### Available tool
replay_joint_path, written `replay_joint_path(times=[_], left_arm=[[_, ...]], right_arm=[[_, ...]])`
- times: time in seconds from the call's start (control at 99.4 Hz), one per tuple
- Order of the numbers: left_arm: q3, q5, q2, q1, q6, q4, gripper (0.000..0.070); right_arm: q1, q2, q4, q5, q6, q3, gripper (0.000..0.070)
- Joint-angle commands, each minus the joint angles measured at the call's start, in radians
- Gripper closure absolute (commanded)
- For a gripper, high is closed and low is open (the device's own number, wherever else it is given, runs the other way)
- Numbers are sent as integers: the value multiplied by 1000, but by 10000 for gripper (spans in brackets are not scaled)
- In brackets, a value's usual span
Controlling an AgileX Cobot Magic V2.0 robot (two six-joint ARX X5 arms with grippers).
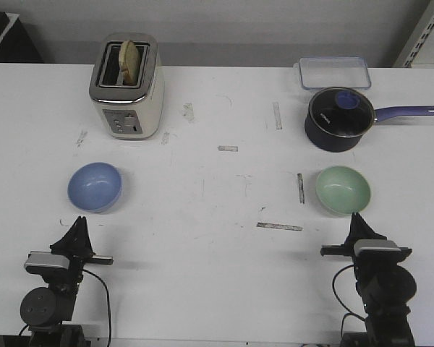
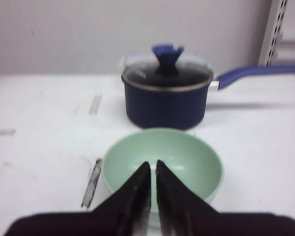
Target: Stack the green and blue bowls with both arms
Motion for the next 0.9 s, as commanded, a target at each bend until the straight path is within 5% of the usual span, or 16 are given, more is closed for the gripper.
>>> replay_joint_path(times=[0.0, 0.382, 0.684, 0.885], left_arm=[[-22, 0, -3, 1, 2, 16, 698], [-22, 0, -3, 1, 2, 15, 698], [-22, 0, -3, 1, 3, 16, 698], [-22, 0, -3, 1, 2, 16, 698]], right_arm=[[2, 64, -3, -1, -7, 48, 693], [2, 418, -268, 6, -4, 340, 693], [-30, 588, -314, -3, 104, 459, 693], [-115, 705, -417, -122, 162, 581, 691]])
